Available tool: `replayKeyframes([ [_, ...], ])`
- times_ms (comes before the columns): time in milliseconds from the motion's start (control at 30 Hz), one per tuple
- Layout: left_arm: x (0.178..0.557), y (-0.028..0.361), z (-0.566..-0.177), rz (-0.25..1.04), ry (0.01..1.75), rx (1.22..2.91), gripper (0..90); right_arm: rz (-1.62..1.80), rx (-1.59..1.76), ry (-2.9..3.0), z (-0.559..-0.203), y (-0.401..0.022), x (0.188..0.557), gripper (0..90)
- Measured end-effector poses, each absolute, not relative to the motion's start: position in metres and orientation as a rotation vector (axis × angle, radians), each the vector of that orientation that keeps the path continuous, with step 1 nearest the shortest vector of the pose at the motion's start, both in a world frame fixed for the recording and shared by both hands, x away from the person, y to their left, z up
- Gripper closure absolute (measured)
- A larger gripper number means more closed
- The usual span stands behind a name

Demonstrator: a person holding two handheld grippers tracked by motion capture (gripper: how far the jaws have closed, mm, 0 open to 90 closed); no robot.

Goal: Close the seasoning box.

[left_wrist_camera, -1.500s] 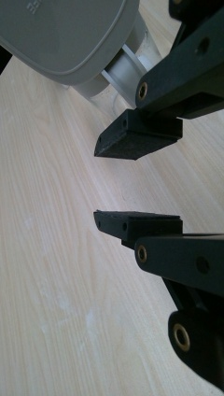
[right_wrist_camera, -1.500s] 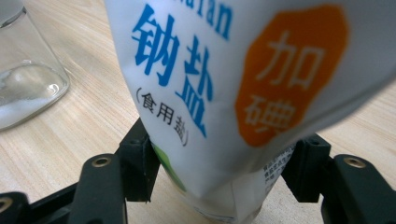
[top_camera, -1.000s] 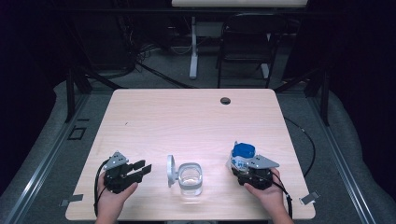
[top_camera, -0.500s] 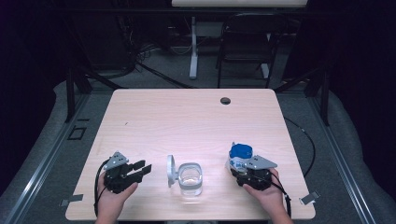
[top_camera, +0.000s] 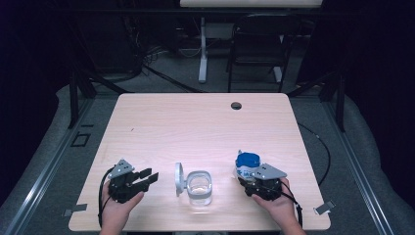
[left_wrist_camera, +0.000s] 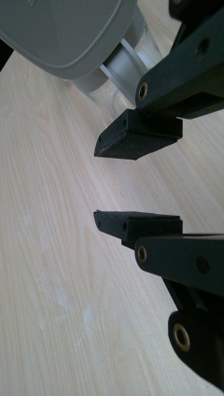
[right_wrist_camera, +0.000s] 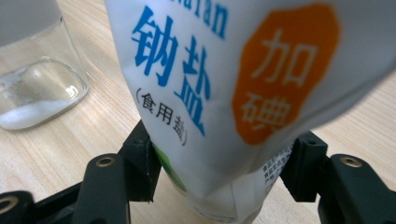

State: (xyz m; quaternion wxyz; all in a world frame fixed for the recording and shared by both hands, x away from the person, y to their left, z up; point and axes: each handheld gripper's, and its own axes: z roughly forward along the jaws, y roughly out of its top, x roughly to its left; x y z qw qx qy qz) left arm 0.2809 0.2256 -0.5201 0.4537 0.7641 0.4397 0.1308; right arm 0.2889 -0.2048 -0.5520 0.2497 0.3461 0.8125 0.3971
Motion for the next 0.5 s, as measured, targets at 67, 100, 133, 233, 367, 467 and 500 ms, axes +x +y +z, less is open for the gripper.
replayKeyframes([
  [67, 0.281, 0.227, -0.520, 0.322, 1.092, 1.885, 62.5, 1.089, 0.942, 2.206, -0.551, -0.204, 0.289, 39.7],
  [100, 0.281, 0.227, -0.520, 0.325, 1.094, 1.881, 62.5, 1.091, 0.938, 2.208, -0.551, -0.203, 0.289, 39.7],
  [133, 0.281, 0.227, -0.520, 0.325, 1.092, 1.883, 62.5, 1.090, 0.935, 2.207, -0.550, -0.203, 0.288, 39.7],
  [233, 0.281, 0.227, -0.519, 0.326, 1.096, 1.878, 62.5, 1.088, 0.920, 2.204, -0.548, -0.202, 0.286, 39.7],
  [367, 0.281, 0.227, -0.519, 0.327, 1.096, 1.878, 62.5, 1.086, 0.893, 2.200, -0.543, -0.199, 0.283, 39.7],
  [467, 0.281, 0.228, -0.519, 0.326, 1.096, 1.876, 62.5, 1.075, 0.865, 2.193, -0.539, -0.195, 0.281, 39.7],
  [500, 0.281, 0.228, -0.519, 0.325, 1.097, 1.877, 62.4, 1.066, 0.852, 2.192, -0.538, -0.194, 0.281, 39.6],
])
